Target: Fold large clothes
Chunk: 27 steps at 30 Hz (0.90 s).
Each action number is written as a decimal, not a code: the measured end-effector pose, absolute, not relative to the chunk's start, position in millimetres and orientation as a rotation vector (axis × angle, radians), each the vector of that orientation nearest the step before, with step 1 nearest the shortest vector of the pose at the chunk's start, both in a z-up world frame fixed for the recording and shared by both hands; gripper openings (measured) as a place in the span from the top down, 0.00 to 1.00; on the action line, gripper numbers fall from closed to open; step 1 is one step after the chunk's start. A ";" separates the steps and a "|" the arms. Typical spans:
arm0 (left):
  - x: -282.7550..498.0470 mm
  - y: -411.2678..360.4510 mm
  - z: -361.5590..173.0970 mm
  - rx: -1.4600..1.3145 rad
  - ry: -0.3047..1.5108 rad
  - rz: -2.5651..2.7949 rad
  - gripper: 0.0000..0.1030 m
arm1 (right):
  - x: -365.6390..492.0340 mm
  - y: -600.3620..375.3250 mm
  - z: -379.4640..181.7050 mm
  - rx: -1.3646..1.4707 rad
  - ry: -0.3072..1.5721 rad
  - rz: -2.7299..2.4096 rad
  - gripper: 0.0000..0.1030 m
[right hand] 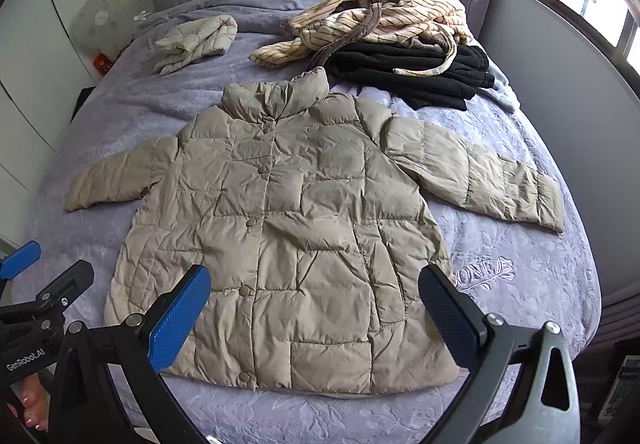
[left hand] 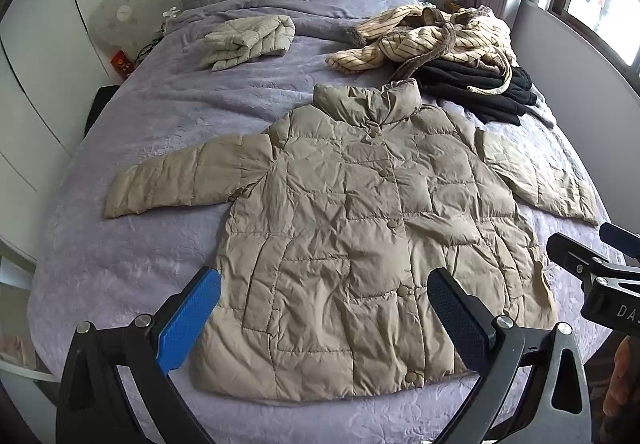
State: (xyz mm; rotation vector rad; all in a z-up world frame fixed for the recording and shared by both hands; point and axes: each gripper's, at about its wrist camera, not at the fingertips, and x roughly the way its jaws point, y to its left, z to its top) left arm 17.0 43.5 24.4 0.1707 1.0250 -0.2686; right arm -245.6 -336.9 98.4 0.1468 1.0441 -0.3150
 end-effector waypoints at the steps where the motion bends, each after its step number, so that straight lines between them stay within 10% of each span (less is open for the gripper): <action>1: 17.2 43.0 24.6 0.173 1.025 -0.269 0.00 | -245.6 -336.9 98.3 0.148 1.043 -0.315 0.00; 27: 16.3 44.6 24.3 0.171 1.022 -0.268 0.00 | -246.9 -336.8 102.1 0.146 1.047 -0.313 0.00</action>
